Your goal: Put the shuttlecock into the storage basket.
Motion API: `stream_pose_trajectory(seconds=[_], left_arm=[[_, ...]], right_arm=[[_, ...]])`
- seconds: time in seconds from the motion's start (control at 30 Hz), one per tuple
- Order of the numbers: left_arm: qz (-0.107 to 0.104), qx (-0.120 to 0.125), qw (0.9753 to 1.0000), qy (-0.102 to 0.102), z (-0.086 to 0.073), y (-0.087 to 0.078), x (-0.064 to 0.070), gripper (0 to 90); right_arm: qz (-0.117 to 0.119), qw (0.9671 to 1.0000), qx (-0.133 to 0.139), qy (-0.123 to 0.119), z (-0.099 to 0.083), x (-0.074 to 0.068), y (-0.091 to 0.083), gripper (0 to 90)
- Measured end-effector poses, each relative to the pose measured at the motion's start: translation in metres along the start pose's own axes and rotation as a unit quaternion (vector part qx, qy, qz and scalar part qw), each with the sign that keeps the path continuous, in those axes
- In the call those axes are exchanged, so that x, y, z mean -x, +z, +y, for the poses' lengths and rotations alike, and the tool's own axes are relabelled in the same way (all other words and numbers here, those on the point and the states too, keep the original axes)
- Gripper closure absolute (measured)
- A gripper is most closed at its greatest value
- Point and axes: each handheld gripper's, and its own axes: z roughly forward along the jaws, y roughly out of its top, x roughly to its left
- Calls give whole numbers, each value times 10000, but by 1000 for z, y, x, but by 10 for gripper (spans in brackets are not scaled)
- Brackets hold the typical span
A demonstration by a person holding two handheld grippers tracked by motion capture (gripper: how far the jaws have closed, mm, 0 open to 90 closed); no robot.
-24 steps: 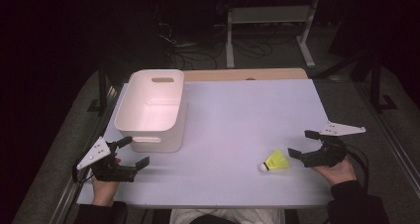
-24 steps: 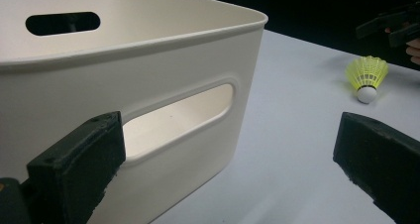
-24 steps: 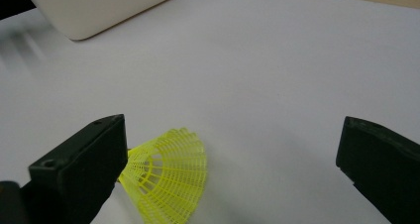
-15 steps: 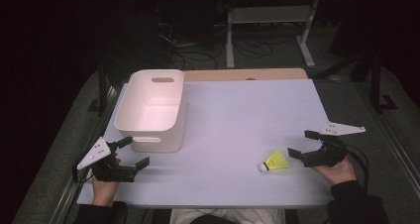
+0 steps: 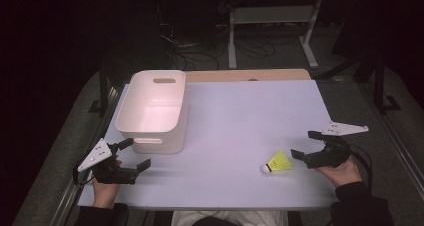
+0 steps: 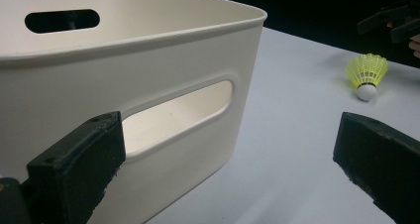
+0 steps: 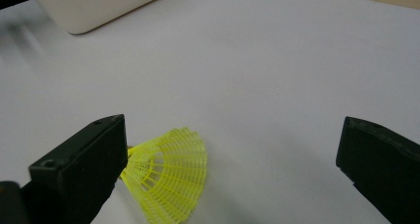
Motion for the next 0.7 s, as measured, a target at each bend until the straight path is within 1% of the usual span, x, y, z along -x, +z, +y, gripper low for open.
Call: stream_pose_trajectory(seconds=[0.43,0.7], left_arm=[[15,-16,10000,4,0,0,0,0],[16,-23,10000,2,0,0,0,0]], right_arm=[[99,9998,-170,-73,5,-7,-5,0],[210,9992,-231,-232,14,-16,-4,0]])
